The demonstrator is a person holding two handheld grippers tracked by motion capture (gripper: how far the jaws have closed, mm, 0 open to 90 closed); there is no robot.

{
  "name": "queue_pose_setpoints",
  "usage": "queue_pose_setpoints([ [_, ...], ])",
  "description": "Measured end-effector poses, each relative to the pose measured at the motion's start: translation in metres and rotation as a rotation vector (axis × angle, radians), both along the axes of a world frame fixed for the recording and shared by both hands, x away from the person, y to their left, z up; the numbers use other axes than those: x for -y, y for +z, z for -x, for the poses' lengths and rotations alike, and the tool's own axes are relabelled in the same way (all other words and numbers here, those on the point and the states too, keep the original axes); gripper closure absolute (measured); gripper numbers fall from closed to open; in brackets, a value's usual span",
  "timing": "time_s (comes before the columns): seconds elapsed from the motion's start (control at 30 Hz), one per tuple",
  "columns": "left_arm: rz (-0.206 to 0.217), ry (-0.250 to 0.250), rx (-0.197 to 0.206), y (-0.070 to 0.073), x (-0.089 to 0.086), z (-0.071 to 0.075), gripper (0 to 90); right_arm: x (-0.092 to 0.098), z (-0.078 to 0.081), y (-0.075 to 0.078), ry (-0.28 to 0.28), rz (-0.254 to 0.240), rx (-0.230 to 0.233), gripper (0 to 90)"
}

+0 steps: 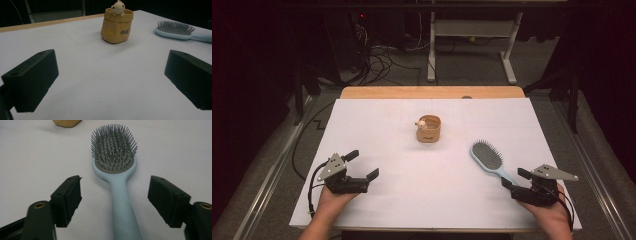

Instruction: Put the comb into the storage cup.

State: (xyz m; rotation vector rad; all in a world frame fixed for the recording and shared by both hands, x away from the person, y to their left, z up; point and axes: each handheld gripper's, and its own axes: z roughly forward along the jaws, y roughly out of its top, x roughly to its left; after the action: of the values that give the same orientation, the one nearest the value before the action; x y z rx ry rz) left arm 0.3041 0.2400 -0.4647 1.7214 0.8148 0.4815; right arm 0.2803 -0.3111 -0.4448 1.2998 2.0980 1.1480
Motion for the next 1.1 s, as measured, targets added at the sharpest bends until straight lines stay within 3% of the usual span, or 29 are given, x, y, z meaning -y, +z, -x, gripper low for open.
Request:
queue_pose_setpoints([
  [0.03,-0.002,0.004,0.005,0.0,0.0,0.0,0.0,-0.001,0.0,0.0,-0.005,0.001,0.001,16.6],
  [0.07,-0.004,0.006,0.009,0.001,0.0,0.0,0.0,-0.001,0.0,0.0,-0.005,0.001,0.001,16.6],
  [0.1,-0.007,0.006,0.009,0.001,0.0,0.0,0.0,-0.002,-0.001,0.0,-0.007,-0.002,0.009,7.7],
  [0.2,-0.004,0.006,0.011,0.002,0.0,0.0,0.0,-0.002,-0.002,0.0,-0.019,-0.007,0.014,0.4],
  [0.27,-0.003,-0.01,0.012,0.002,0.0,0.0,0.0,-0.002,-0.002,0.001,-0.016,-0.003,0.021,0.4],
  [0.53,0.003,0.003,0.02,0.002,0.001,-0.001,0.0,-0.009,-0.006,0.0,-0.006,0.033,0.004,0.4],
  [0.7,-0.025,0.019,0.018,0.001,0.002,-0.001,0.0,-0.016,-0.011,0.002,-0.001,0.057,-0.03,0.4],
  [0.93,-0.026,0.029,0.025,0.001,0.001,-0.002,0.0,-0.021,-0.023,0.003,-0.003,0.1,-0.082,0.4],
  [1.1,-0.037,0.01,0.0,-0.001,0.003,-0.003,0.0,-0.024,-0.029,0.003,0.016,0.138,-0.136,0.4],
])
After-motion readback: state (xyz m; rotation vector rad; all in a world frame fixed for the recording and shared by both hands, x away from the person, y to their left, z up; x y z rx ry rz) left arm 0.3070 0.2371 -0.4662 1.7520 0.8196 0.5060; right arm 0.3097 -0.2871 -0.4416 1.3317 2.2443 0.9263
